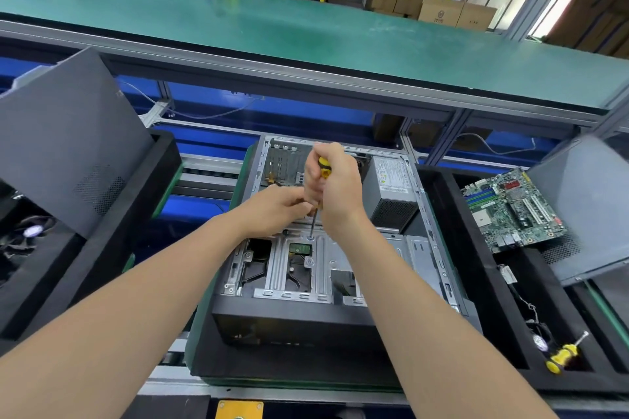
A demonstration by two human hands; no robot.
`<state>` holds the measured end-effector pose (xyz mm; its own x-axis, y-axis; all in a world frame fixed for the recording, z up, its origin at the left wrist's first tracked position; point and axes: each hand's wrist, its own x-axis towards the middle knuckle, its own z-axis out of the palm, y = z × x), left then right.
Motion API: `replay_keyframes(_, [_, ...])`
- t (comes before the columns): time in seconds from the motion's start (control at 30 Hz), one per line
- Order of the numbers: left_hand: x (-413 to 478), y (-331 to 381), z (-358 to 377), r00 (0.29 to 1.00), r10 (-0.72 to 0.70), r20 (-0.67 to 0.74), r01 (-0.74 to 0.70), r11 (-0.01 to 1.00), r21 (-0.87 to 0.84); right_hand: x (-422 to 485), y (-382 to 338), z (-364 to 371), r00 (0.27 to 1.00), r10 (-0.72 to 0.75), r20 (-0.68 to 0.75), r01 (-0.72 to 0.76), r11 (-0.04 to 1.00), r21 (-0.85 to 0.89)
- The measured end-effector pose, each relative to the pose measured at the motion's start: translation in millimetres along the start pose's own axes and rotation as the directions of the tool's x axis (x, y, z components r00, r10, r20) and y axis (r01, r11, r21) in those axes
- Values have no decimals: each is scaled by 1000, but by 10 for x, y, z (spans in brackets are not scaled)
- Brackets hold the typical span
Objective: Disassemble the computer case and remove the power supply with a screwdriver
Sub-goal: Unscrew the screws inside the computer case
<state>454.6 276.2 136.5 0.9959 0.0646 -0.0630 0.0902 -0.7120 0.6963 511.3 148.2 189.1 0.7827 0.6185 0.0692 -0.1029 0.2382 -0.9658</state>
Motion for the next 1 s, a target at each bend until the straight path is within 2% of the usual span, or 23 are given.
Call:
replay_keyframes(0.07, [53,27,70,999,-44,33,35,972,232,67,-4,-89,977,42,210,-43,999,0])
replay_keyframes(0.17, [90,45,166,994,-88,62,53,902,428,158,-32,-199,883,121,454,-141,990,11])
replay_keyframes(0.23, [80,37,193,995,-83,51,48,868,494,208,-60,-234,823,147,549,-189,982,19])
replay_keyframes(0.3, [78,26,210,994,-105,42,67,846,529,241,-76,-234,795,143,590,-204,978,38])
replay_keyframes(0.4, [122,31,219,986,-163,47,114,841,529,251,-68,-213,828,116,549,-168,985,46])
replay_keyframes(0.5, [140,40,225,980,-193,47,140,838,527,209,-38,-186,907,68,416,-73,997,-4])
replay_keyframes(0.57, [162,70,219,971,-229,66,163,839,518,145,-32,-134,969,28,245,-9,997,-79])
replay_keyframes(0.63, [236,95,204,953,-274,126,178,848,500,80,-30,-68,1000,-5,-6,4,989,-148])
replay_keyframes(0.7, [316,119,176,935,-290,203,162,862,481,55,-6,-35,966,-7,-258,-23,993,-116])
replay_keyframes(0.77, [369,132,156,922,-285,263,145,882,448,41,-1,-19,931,13,-364,-27,999,-34])
replay_keyframes(0.87, [406,115,146,900,-271,342,117,905,409,2,40,9,955,-20,-297,13,1000,-27])
replay_keyframes(1.0, [405,131,141,874,-282,396,135,923,360,-17,91,-9,998,-60,-33,61,998,32])
